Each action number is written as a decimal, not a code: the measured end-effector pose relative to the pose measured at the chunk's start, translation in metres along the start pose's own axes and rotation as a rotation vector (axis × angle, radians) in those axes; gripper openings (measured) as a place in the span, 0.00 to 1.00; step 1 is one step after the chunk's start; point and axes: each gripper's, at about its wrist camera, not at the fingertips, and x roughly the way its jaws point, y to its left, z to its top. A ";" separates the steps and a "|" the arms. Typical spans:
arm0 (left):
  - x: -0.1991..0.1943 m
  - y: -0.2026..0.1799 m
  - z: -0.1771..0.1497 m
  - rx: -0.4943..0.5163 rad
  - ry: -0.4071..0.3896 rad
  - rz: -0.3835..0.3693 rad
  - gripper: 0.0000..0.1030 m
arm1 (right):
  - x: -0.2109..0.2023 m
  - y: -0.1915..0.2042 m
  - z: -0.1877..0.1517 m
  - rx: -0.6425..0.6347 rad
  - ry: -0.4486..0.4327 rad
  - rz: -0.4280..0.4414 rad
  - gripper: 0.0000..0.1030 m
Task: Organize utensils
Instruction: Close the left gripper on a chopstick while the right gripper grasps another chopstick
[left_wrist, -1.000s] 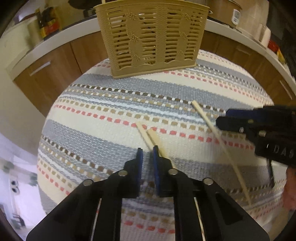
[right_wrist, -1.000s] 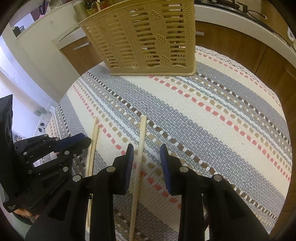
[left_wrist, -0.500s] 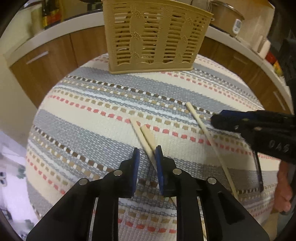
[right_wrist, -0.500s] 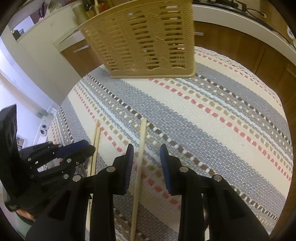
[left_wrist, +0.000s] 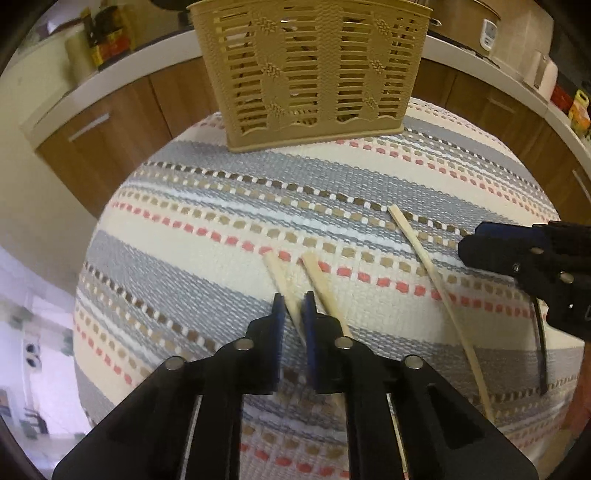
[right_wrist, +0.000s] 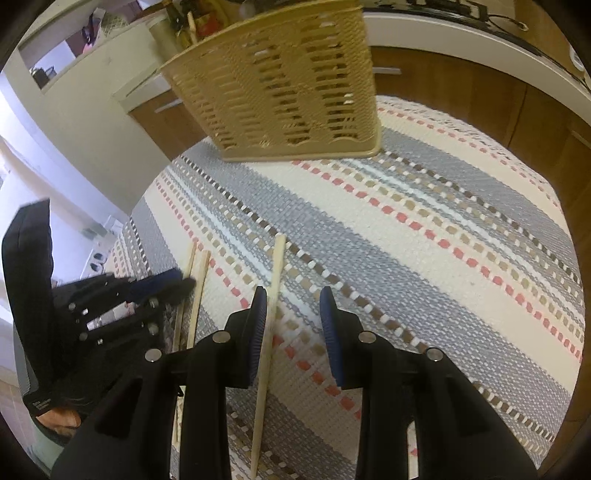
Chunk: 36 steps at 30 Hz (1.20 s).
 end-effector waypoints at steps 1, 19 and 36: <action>0.000 0.004 0.001 0.004 0.001 -0.022 0.07 | 0.002 0.002 0.002 -0.006 0.007 -0.011 0.26; 0.019 0.051 0.025 -0.036 0.004 -0.050 0.04 | 0.020 -0.001 0.018 -0.011 0.054 -0.292 0.04; 0.022 0.042 0.037 0.007 0.062 -0.107 0.32 | 0.040 -0.001 0.046 -0.058 0.160 -0.279 0.05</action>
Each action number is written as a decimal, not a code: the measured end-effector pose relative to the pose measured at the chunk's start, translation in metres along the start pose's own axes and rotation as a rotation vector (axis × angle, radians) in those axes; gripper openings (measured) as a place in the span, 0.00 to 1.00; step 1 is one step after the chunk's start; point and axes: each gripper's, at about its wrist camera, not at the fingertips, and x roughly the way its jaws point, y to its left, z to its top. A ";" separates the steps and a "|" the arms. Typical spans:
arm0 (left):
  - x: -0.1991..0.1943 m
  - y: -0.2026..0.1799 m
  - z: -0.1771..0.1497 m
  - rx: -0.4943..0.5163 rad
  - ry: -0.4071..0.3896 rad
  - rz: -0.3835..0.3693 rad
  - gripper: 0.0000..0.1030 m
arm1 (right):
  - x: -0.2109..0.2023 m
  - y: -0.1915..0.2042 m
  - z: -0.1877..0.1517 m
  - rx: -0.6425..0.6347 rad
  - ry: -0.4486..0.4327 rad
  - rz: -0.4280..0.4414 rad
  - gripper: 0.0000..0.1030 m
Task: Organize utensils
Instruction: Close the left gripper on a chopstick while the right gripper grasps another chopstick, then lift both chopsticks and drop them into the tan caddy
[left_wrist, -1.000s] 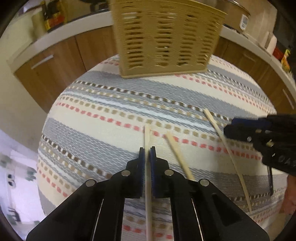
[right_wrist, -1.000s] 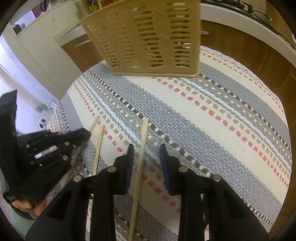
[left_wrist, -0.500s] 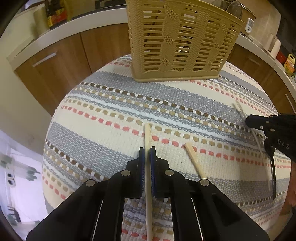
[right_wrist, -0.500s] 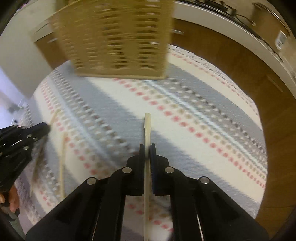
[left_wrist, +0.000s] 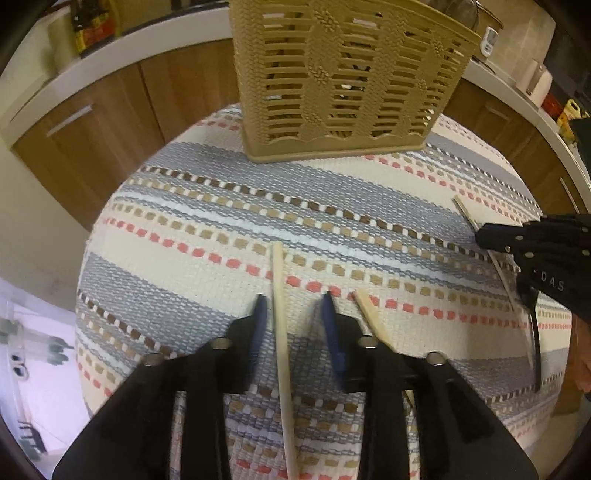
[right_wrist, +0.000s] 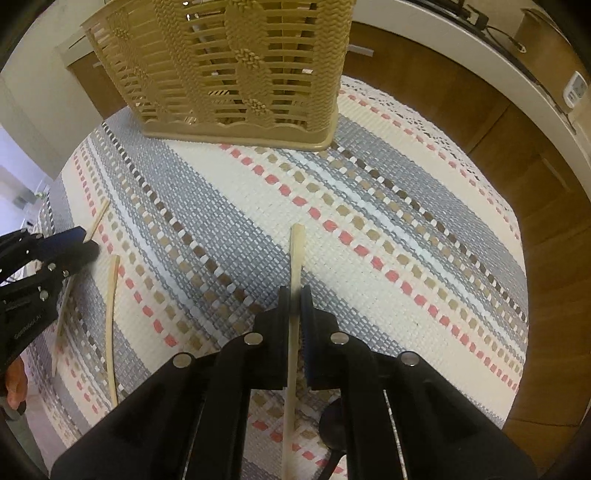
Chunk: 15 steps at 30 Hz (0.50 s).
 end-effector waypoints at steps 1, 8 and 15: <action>0.001 -0.002 0.001 0.016 0.009 0.007 0.32 | 0.000 -0.001 0.003 -0.006 0.013 0.008 0.05; 0.005 -0.009 0.009 0.040 0.053 0.027 0.30 | 0.005 -0.025 0.020 0.008 0.061 0.090 0.05; 0.005 -0.006 0.010 0.043 0.040 0.088 0.04 | 0.003 -0.038 0.017 0.028 0.016 0.117 0.04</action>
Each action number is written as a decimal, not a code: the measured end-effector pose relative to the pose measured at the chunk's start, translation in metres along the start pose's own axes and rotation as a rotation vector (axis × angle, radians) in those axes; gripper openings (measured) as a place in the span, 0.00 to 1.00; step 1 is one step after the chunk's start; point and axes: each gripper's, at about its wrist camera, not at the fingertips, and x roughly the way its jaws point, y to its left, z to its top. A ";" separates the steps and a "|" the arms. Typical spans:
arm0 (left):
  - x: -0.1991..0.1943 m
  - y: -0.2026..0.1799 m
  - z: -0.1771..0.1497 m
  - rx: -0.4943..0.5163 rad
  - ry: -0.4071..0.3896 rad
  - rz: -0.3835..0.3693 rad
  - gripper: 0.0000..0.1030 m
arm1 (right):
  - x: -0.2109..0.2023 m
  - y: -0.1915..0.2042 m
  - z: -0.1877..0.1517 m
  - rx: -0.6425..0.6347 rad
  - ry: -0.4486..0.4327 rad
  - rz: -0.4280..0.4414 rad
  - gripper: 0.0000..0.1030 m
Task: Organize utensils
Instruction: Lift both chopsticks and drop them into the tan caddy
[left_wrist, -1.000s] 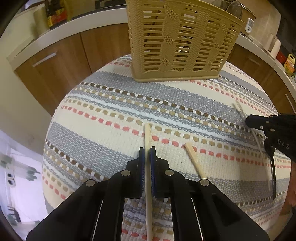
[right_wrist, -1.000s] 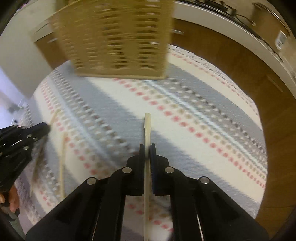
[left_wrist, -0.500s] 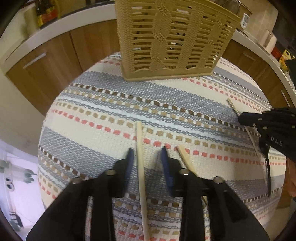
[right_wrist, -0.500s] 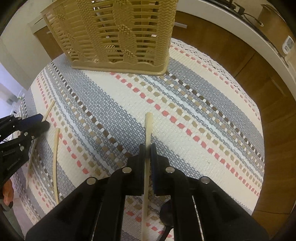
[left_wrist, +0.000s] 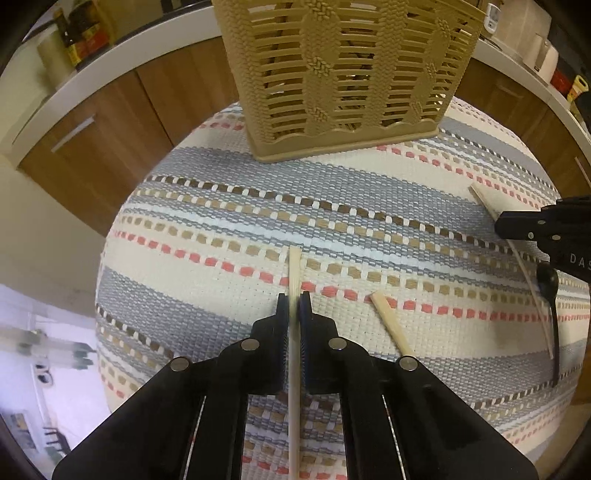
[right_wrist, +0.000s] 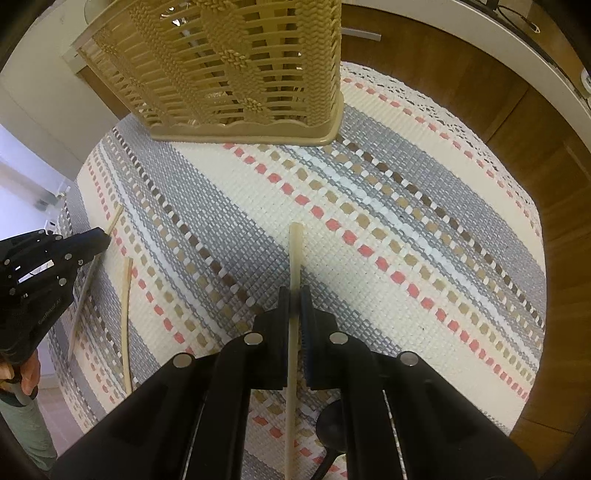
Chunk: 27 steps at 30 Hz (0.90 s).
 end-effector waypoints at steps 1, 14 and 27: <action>0.000 0.001 -0.001 -0.004 -0.005 0.000 0.04 | -0.001 -0.001 0.000 0.002 -0.007 0.008 0.04; -0.057 0.027 -0.008 -0.123 -0.265 -0.223 0.04 | -0.055 -0.039 -0.039 0.055 -0.225 0.246 0.04; -0.161 0.028 0.018 -0.165 -0.637 -0.254 0.03 | -0.154 -0.004 -0.033 -0.037 -0.567 0.289 0.03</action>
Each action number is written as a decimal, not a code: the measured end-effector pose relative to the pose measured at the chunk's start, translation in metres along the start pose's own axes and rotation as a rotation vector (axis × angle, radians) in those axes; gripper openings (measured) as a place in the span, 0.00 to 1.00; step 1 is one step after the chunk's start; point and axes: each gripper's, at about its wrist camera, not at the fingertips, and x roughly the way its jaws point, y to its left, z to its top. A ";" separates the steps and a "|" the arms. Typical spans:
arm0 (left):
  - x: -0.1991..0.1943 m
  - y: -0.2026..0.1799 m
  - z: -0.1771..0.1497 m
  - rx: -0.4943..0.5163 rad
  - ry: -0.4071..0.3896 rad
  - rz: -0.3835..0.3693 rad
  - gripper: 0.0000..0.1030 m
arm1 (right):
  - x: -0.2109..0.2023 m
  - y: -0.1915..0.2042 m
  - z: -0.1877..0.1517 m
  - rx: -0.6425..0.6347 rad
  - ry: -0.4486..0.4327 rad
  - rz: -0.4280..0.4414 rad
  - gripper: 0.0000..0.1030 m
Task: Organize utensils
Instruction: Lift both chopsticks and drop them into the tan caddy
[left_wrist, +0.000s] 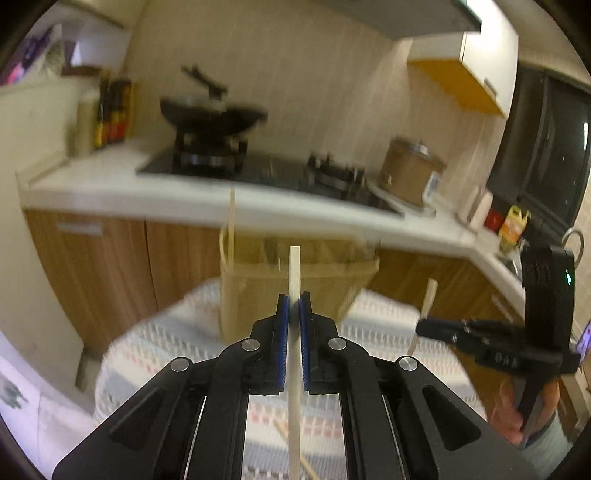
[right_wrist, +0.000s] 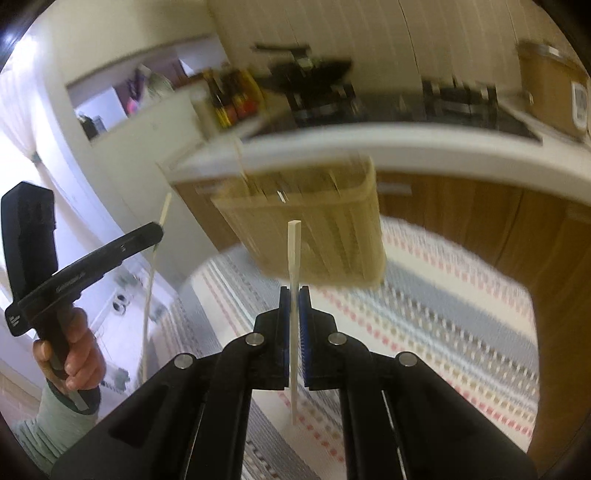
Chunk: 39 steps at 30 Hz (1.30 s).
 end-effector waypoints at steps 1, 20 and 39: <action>-0.005 -0.002 0.010 0.004 -0.041 0.012 0.03 | -0.004 0.003 0.003 -0.006 -0.019 0.007 0.03; 0.033 0.016 0.120 -0.031 -0.460 0.001 0.04 | 0.012 0.030 0.138 -0.035 -0.315 -0.066 0.03; 0.097 0.056 0.064 -0.057 -0.397 0.139 0.05 | 0.083 0.028 0.115 -0.098 -0.224 -0.200 0.03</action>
